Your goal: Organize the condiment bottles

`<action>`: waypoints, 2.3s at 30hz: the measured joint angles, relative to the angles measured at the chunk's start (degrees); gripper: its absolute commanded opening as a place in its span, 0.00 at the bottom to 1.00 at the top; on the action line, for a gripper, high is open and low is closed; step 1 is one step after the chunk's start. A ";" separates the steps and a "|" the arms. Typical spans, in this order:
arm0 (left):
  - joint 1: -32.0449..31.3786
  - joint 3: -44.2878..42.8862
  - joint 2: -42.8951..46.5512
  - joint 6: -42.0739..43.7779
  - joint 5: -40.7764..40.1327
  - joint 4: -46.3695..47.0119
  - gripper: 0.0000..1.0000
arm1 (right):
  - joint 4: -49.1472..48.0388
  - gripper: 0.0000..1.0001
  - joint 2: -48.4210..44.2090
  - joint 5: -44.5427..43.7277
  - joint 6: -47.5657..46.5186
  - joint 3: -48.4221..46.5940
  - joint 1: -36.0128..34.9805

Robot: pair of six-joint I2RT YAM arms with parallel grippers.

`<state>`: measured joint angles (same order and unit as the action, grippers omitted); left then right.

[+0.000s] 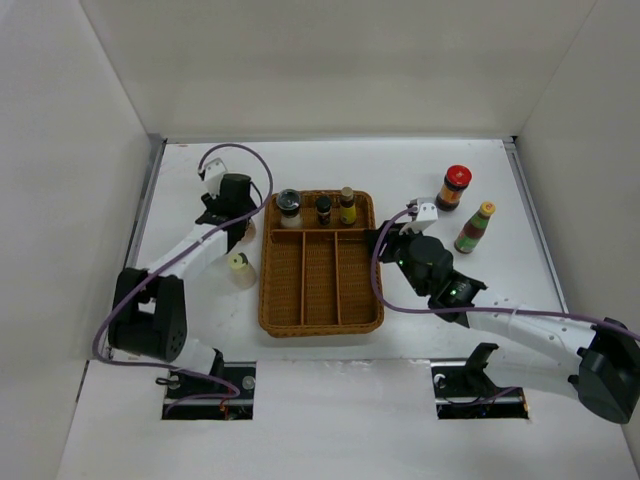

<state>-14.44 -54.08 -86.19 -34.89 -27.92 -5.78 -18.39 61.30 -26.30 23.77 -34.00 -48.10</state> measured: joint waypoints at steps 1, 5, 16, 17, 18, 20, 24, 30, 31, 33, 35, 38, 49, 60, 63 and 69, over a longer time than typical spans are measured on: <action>-0.37 0.52 1.46 0.00 -0.50 -0.07 0.32 | -0.07 0.54 0.02 0.00 0.00 0.00 0.00; -2.27 0.98 9.14 0.24 -2.40 -0.28 0.32 | -0.13 0.54 0.50 0.00 0.00 0.00 0.00; -13.99 -1.16 23.32 3.67 -5.60 -5.20 0.33 | -0.13 0.54 0.85 0.02 0.00 0.00 0.00; -15.04 -1.14 24.02 3.65 -5.70 -6.40 0.33 | -0.13 0.54 0.79 0.02 0.00 0.00 0.00; -16.24 -1.11 24.85 3.56 -5.84 -7.87 0.34 | -0.11 0.54 0.63 0.02 0.00 0.00 0.00; -18.60 -1.03 26.56 2.93 -5.99 -10.80 0.34 | -0.13 0.54 0.28 0.02 0.00 0.00 0.00; -23.21 -0.52 28.17 0.83 -5.84 -13.92 0.34 | -0.13 0.54 -0.07 0.02 0.00 0.00 0.00; -26.60 3.30 24.50 -1.62 -4.02 -14.58 0.34 | -0.13 0.54 -0.17 0.02 0.00 0.00 0.02; -26.62 4.07 23.61 -1.92 -3.61 -14.58 0.34 | -0.11 0.54 -0.20 0.02 0.00 0.00 0.02; -26.62 5.55 22.05 -2.49 -3.02 -14.38 0.35 | -0.11 0.54 -0.22 0.02 0.00 0.00 0.02; -26.62 6.75 20.79 -2.86 -2.71 -13.79 0.35 | -0.13 0.54 -0.22 0.02 0.00 0.04 0.02; -26.56 8.55 18.97 -3.10 -2.14 -10.88 0.35 | -0.13 0.54 -0.22 0.02 0.00 0.09 0.02; -25.75 10.84 13.68 -2.47 -1.44 -3.34 0.59 | -0.11 0.54 -0.22 0.02 0.00 0.09 0.02; -28.68 9.40 20.70 0.92 -5.51 -6.08 0.70 | -0.13 0.55 -0.20 0.02 0.00 0.09 0.02; -27.67 8.26 25.00 0.59 -6.36 -8.37 0.69 | -0.13 0.55 -0.20 0.02 0.00 0.09 0.02; -22.73 7.82 32.68 -2.89 -7.63 -15.37 0.67 | -0.13 0.55 -0.15 0.24 0.00 0.09 0.02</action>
<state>-37.17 -46.26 -53.52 -37.78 -35.55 -21.15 -18.52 61.14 -26.06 23.77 -33.91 -48.07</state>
